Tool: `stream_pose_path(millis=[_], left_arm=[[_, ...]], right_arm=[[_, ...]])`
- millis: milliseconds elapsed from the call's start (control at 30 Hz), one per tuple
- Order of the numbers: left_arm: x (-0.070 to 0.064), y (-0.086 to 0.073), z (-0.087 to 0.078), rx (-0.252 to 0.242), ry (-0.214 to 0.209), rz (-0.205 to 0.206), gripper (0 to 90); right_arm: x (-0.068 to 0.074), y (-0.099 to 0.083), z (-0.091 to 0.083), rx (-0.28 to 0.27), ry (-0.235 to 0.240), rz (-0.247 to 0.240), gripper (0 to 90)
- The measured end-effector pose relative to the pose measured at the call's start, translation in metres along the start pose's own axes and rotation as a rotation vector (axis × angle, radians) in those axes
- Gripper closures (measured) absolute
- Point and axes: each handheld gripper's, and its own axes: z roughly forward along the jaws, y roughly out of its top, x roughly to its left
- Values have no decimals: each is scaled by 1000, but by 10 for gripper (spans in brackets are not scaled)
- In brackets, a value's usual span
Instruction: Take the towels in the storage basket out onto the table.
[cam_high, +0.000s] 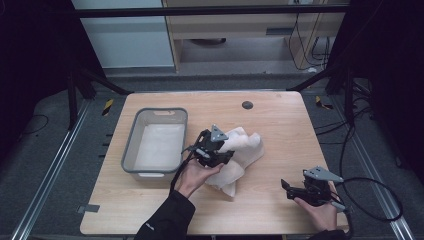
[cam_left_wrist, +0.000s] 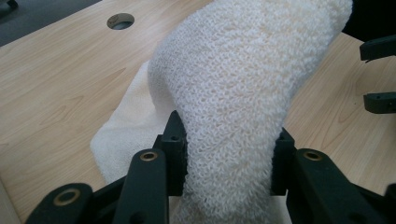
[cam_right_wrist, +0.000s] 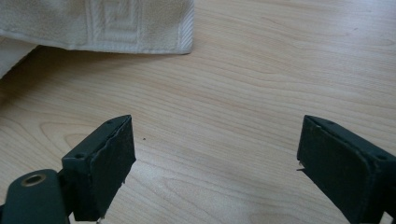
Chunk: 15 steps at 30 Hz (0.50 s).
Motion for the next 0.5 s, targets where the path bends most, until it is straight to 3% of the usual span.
stream_pose_path(millis=[167,300,500], left_arm=[[-1,-8,8,33,5,8,559],[0,-14,13,30,1,-13,539],[-2,-20,16,30,8,12,496]], right_arm=[[0,0,1,2,-1,-7,113],[1,0,0,7,3,0,112],[1,0,0,9,3,1,112]])
